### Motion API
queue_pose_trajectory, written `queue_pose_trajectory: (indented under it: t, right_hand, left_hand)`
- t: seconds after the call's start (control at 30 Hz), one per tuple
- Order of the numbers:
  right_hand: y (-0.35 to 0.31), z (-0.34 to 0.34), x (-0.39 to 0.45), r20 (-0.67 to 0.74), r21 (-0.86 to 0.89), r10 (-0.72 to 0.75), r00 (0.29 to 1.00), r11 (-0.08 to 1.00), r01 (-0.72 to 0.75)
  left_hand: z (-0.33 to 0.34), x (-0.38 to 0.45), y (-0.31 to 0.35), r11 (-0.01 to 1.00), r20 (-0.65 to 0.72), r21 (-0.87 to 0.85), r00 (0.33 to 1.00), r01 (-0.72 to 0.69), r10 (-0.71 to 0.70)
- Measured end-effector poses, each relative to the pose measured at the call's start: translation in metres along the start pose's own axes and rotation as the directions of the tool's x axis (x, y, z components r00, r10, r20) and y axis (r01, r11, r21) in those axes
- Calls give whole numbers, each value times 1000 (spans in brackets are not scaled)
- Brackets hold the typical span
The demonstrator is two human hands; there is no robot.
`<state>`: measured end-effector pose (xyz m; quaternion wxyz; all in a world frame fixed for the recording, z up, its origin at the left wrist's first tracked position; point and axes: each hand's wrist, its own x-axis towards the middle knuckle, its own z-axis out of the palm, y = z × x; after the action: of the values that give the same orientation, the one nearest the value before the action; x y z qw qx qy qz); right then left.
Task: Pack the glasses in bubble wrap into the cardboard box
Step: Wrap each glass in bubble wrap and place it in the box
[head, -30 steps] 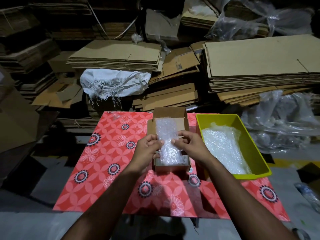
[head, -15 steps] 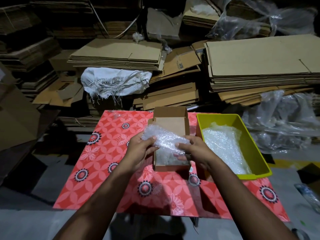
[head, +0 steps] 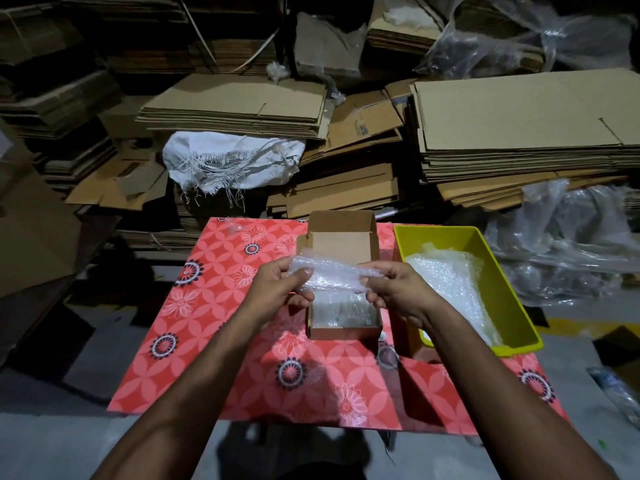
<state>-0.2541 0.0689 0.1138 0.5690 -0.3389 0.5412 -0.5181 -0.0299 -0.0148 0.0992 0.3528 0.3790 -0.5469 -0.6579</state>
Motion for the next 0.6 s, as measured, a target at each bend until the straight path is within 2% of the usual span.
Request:
queue_pose_trajectory:
  t: [0.07, 0.2, 0.3, 0.37, 0.43, 0.5, 0.6]
  right_hand:
    - [0, -2, 1, -29, 101, 7, 1000, 995, -4]
    - [2, 0, 1, -66, 300, 82, 994, 952, -59]
    - [6, 3, -1, -81, 434, 87, 993, 900, -43]
    - [9, 3, 0, -98, 505, 74, 992, 863, -14]
    - [12, 1, 0, -116, 443, 29, 993, 896, 25]
    - [16, -2, 0, -146, 195, -67, 987, 976, 95]
    - [20, -5, 1, -153, -125, -233, 960, 969, 215]
  left_hand:
    - [0, -1, -2, 1000, -2, -28, 1000, -12, 12]
    - [6, -4, -6, 973, -41, -230, 999, 1, -11]
    - [16, -9, -9, 926, -76, -378, 996, 21, -54]
    - [19, -11, -12, 908, -97, -418, 993, 17, -63]
    - [19, -10, -13, 930, -104, -368, 993, 17, -59]
    - [17, -7, -17, 981, -109, -193, 994, -2, -20]
    - [17, -8, -19, 997, -81, 20, 993, -80, 81]
